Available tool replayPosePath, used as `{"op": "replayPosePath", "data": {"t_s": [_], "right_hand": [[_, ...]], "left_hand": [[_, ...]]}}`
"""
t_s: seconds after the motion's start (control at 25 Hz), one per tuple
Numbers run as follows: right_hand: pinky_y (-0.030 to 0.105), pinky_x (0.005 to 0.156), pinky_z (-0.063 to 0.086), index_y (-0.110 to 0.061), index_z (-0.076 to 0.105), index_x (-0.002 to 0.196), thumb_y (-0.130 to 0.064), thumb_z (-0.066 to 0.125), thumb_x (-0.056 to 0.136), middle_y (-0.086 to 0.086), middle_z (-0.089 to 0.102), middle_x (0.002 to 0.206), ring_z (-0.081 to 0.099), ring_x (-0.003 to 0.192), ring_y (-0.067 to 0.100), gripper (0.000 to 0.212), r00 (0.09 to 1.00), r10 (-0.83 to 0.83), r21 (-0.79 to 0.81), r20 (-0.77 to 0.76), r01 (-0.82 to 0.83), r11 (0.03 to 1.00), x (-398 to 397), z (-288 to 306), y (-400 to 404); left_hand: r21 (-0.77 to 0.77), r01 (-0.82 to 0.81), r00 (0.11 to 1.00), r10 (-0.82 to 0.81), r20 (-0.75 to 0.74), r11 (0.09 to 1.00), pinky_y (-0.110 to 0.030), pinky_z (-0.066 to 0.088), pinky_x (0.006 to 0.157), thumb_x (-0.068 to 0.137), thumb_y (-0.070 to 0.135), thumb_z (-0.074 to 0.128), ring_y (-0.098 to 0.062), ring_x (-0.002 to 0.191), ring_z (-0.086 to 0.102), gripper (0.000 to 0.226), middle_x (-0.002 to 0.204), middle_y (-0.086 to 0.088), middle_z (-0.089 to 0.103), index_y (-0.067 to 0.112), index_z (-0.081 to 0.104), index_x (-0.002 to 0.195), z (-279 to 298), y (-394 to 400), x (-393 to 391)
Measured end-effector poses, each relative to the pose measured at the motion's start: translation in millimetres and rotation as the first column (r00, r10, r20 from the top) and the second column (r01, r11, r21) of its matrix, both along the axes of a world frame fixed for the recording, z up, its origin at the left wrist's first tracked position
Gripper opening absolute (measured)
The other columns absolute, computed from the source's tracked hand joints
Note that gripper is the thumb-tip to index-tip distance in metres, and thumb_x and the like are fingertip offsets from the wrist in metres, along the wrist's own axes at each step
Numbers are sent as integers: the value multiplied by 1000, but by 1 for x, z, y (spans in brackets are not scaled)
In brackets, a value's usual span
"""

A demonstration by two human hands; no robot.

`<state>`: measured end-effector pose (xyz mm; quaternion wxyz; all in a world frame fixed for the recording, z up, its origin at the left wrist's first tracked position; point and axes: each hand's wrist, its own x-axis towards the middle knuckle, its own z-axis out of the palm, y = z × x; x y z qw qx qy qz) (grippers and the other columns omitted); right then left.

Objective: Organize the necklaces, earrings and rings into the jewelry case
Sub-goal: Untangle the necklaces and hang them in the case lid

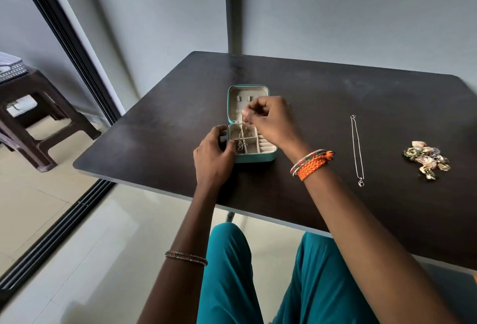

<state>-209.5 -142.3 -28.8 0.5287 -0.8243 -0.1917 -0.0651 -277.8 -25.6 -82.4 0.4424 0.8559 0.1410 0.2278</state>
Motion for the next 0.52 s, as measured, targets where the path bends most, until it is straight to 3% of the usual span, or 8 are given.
{"op": "replayPosePath", "data": {"t_s": [0.16, 0.28, 0.4, 0.52], "right_hand": [[32, 54, 53, -14, 63, 75, -14, 62, 89, 0, 60, 55, 58, 46, 14, 15, 994, 94, 140, -55, -86, 986, -2, 28, -4], [20, 42, 42, -7, 68, 85, -17, 66, 88, -6, 56, 52, 50, 37, 1, 11, 994, 110, 106, -3, -109, 988, -12, 46, -7], [11, 47, 39, -11, 71, 85, -21, 70, 85, -9, 59, 55, 53, 41, -3, 10, 992, 93, 74, 80, -99, 992, -21, 60, -14], [12, 56, 44, -12, 74, 86, -20, 71, 83, -14, 61, 58, 55, 48, -6, 9, 977, -42, 133, 208, 15, 991, -28, 77, -34]], "left_hand": [[-157, 146, 988, -135, 77, 977, -47, 52, 89, 85, 44, 47, -20, 105, 62, 34, 121, 1, 64, 36, 61, 115, -2, 6, 0], [-188, 286, 956, -267, 120, 940, -33, 49, 97, 92, 36, 54, -14, 123, 52, 28, 128, -3, 60, 24, 65, 115, 5, 1, -7], [-177, 358, 929, -331, 166, 917, -20, 51, 79, 94, 19, 56, -8, 98, 65, 18, 103, -2, 71, 11, 70, 102, 15, -12, -9], [-330, 378, 915, -295, 274, 865, -18, 49, 59, 96, 12, 51, -3, 63, 63, 19, 70, 5, 69, 0, 65, 91, 31, -23, -17]]}}
